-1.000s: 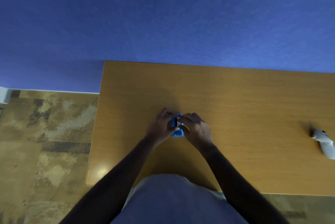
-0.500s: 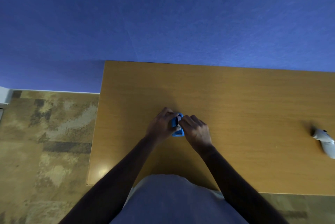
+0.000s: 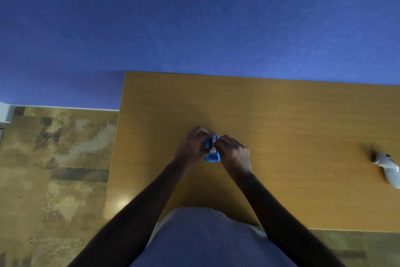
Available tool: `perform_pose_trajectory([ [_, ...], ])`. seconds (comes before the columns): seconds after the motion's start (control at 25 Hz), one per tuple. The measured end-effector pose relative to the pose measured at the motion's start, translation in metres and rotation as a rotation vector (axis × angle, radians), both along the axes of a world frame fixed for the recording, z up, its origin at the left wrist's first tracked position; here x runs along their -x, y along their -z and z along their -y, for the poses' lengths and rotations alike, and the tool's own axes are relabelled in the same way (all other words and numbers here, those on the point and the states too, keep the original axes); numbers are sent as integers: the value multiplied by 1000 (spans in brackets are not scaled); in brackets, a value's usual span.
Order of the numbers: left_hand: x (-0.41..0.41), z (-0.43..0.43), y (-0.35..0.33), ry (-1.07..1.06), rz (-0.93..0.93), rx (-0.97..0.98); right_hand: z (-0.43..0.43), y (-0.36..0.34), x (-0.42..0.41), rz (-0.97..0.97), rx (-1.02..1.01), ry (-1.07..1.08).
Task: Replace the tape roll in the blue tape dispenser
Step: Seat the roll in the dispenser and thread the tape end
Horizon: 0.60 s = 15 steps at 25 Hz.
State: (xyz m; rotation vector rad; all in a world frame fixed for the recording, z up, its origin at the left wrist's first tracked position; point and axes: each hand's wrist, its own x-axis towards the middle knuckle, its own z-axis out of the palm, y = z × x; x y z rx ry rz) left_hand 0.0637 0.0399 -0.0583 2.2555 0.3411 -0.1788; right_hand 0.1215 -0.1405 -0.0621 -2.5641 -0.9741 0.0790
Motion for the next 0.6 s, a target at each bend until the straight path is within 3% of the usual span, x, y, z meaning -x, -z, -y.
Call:
perform_pose_trajectory([
  [0.28,-1,0,0,0,-18,27,-9,-7,2,-175,100,31],
  [0.6,0,-1,1,55,-18,1,-13,-1,8,-228,202,7],
])
